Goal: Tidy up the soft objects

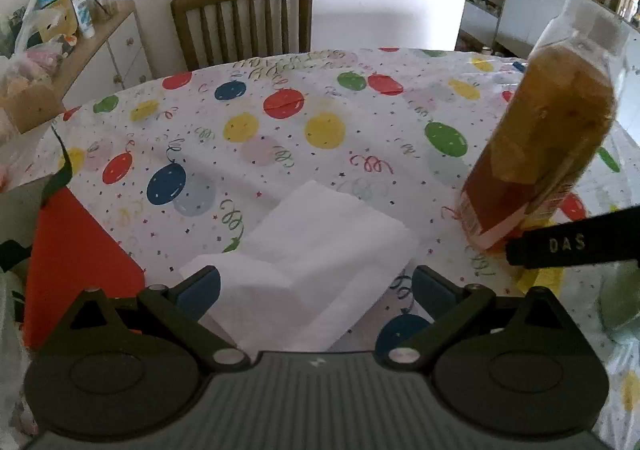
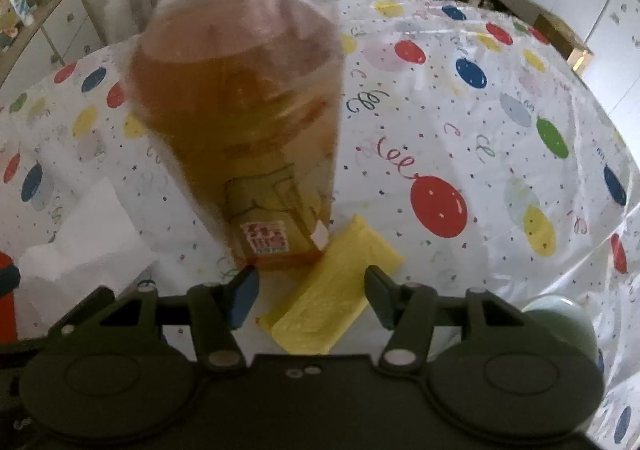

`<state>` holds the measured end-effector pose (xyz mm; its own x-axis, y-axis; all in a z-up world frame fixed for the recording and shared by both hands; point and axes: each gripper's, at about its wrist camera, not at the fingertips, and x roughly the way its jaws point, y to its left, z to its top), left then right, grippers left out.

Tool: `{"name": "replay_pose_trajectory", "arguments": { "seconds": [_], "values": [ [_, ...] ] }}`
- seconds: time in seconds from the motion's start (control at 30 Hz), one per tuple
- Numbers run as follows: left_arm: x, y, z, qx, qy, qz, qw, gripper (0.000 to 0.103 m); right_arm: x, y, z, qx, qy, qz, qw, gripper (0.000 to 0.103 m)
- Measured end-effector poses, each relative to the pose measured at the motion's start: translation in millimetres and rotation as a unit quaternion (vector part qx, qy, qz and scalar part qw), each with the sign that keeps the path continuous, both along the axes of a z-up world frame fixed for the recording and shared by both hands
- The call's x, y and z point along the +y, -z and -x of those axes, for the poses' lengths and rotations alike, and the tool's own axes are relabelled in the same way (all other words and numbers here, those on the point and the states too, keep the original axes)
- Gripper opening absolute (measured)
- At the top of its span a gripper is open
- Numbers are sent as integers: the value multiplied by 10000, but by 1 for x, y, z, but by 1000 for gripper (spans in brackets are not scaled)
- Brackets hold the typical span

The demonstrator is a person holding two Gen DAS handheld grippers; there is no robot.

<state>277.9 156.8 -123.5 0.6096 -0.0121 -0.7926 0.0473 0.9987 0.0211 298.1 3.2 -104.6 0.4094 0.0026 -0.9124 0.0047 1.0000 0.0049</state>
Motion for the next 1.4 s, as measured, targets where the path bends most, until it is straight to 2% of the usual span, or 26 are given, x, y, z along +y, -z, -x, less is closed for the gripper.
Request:
{"name": "replay_pose_trajectory", "arguments": {
  "seconds": [0.17, 0.23, 0.3, 0.37, 0.43, 0.53, 0.57, 0.6, 0.63, 0.77, 0.97, 1.0, 1.03, 1.17, 1.33, 1.4],
  "values": [
    [-2, 12, -4, 99, 43, -109, 9999, 101, 11, 6, 7, -53, -242, 491, 9985, 53],
    [-2, 15, -5, 155, 34, -95, 9998, 90, 15, 6, 9, -109, -440, 705, 9965, 41],
    [-1, 20, -6, 226, -5, -86, 9997, 80, 17, 5, 9, -130, -548, 783, 9953, 37],
    [2, 22, -6, 254, -89, 1, 9996, 77, 15, 4, 10, -148, -616, 765, 9951, 36],
    [2, 22, -4, 185, -110, -31, 9998, 65, 13, 3, 11, -199, -644, 708, 9952, 31],
    [3, 19, -3, 128, -146, -60, 9998, 30, 12, 1, 15, -265, -719, 677, 9948, 24],
    [4, 18, -3, 128, -182, -65, 9997, 27, 12, 0, 16, -274, -730, 653, 9948, 22],
    [6, 17, -3, 134, -200, -42, 9997, 19, 11, -1, 17, -298, -750, 612, 9949, 8],
    [8, 17, -2, 129, -229, -19, 9997, 14, 9, -1, 18, -240, -823, 483, 9951, 0],
    [16, 15, 3, 161, -433, 214, 9987, 8, 12, -1, 32, -193, -1111, 308, 9931, 0],
    [17, 13, 13, 158, -484, 329, 9982, 8, 12, -9, 43, -244, -1331, 228, 9905, 0],
    [17, 13, 14, 162, -493, 341, 9981, 8, 11, -10, 40, -179, -1276, 224, 9914, 4],
    [18, 12, 14, 157, -509, 344, 9980, 8, 8, -10, 36, -158, -1184, 203, 9926, 14],
    [17, 12, 15, 161, -503, 414, 9977, 8, -5, -14, 17, 26, -820, -80, 9966, 19],
    [18, 12, 14, 225, -531, 505, 9971, 8, -15, -11, 0, 227, -362, -283, 9987, 50],
    [18, 12, 14, 238, -530, 528, 9969, 8, -18, -8, -4, 316, -220, -410, 9984, 52]
  ]
}}
